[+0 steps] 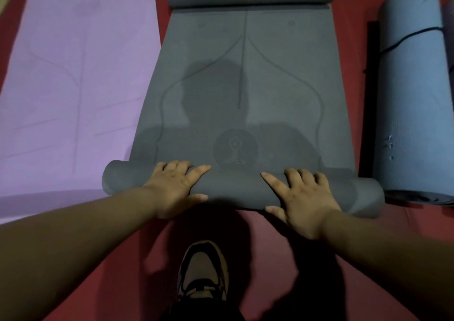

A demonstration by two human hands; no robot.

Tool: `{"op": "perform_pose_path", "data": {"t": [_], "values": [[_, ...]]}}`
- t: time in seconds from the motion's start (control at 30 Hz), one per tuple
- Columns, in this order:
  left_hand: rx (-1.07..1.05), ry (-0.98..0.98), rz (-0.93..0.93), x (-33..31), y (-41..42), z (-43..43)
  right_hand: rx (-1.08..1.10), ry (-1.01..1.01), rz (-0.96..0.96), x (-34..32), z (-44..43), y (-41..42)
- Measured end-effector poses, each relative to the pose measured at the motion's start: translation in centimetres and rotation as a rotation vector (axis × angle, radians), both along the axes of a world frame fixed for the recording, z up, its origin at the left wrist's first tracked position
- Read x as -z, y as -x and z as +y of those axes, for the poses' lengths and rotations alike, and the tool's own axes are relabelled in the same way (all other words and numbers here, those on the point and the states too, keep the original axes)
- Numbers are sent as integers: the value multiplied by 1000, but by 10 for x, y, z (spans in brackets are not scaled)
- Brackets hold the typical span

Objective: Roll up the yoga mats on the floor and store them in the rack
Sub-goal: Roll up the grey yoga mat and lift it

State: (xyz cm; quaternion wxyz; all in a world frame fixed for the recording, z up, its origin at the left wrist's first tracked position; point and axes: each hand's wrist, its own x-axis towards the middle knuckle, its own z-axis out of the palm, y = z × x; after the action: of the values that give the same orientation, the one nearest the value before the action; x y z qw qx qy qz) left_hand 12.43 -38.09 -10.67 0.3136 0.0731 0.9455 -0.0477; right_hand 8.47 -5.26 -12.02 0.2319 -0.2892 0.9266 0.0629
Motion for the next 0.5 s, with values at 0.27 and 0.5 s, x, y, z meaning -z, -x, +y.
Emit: {"op": "perform_pose_path", "data": {"t": [0.27, 0.5], "values": [[-24, -10, 251, 18, -30, 3, -23, 1, -119, -9, -3, 30], [-39, 7, 113, 8, -12, 0, 9, 3, -125, -13, -6, 35]]}}
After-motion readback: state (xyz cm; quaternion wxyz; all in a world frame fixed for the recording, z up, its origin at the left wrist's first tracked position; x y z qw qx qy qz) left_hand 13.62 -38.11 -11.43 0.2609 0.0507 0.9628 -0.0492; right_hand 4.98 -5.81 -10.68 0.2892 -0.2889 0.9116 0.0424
